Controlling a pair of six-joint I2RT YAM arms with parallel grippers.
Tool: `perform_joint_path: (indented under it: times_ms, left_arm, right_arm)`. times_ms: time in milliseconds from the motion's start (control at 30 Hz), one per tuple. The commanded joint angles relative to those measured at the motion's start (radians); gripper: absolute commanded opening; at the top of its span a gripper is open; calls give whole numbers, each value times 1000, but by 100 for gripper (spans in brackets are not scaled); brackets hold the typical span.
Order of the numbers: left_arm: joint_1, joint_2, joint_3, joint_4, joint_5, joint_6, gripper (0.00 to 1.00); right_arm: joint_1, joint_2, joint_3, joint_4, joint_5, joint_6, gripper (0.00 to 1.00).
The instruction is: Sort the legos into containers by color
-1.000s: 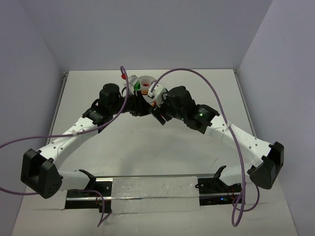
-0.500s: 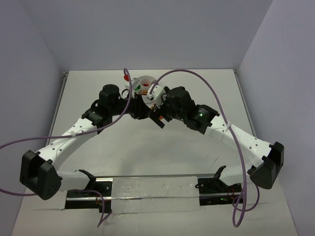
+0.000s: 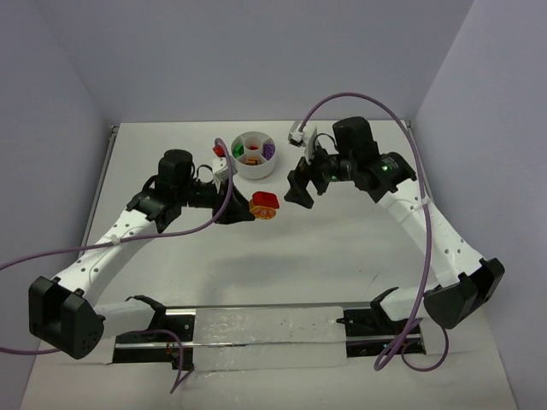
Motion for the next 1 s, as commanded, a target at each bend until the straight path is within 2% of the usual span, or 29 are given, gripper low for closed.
perform_joint_path:
  times_ms: [0, 233, 367, 500, 733, 967]
  left_arm:
    - [5, 13, 30, -74, 156, 155, 0]
    - [8, 8, 19, -6, 150, 117, 0]
    - [7, 37, 59, -111, 150, 168, 0]
    - [5, 42, 75, -129, 161, 183, 0]
    - [2, 49, 94, -172, 181, 210, 0]
    - [-16, 60, 110, -214, 167, 246, 0]
  right_arm:
    - [-3, 43, 139, -194, -276, -104, 100]
    - [12, 78, 166, -220, -330, -116, 100]
    - [63, 127, 230, -290, -349, -130, 98]
    - [96, 151, 228, -278, -325, -114, 97]
    - [116, 240, 331, -349, -356, -129, 82]
    - [133, 286, 372, -377, -328, -131, 71]
